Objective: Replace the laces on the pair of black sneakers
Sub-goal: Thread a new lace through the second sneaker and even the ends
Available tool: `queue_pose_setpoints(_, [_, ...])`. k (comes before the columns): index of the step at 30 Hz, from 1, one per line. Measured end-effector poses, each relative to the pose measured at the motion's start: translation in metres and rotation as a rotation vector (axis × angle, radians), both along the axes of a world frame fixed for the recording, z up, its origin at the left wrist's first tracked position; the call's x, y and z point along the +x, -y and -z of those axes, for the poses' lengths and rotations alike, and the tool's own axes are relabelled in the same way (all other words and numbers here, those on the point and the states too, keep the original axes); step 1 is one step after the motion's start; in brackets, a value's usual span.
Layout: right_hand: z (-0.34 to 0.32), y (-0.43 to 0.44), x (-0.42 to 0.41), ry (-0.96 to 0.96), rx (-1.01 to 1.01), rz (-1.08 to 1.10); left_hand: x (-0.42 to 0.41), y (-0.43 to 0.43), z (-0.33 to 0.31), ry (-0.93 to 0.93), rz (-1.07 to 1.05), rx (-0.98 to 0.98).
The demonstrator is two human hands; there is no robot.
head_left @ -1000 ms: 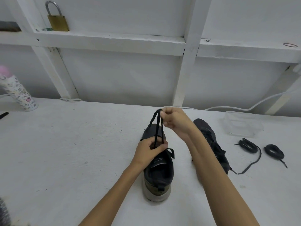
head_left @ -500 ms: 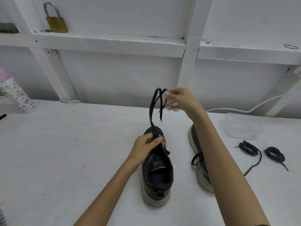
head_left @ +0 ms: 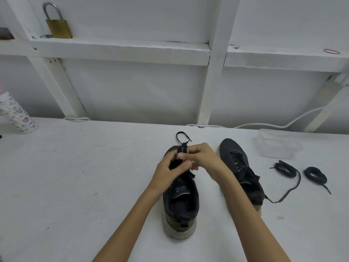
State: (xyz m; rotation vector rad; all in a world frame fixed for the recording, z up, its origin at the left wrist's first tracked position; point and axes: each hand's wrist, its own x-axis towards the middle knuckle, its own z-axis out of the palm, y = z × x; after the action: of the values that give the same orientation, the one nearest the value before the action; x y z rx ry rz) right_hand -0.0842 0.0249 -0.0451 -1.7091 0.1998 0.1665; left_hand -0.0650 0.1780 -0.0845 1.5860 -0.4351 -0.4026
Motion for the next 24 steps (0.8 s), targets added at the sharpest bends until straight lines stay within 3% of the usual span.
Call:
queue_pose_setpoints(3, [-0.005, -0.006, 0.000, 0.024, -0.038, 0.038, -0.007, -0.004, 0.015, 0.055, 0.029, 0.180])
queue_pose_setpoints(12, [-0.037, -0.012, 0.016, 0.055, 0.063, 0.136, -0.004, 0.003, 0.012, 0.049, 0.131, 0.258])
queue_pose_setpoints(19, [-0.032, -0.015, 0.015, 0.055, 0.143, 0.138, -0.010, -0.006, 0.019, -0.016, 0.055, 0.144])
queue_pose_setpoints(24, [-0.025, -0.014, 0.013, 0.058, 0.161, 0.143, -0.017, -0.010, 0.024, 0.081, -0.059, 0.025])
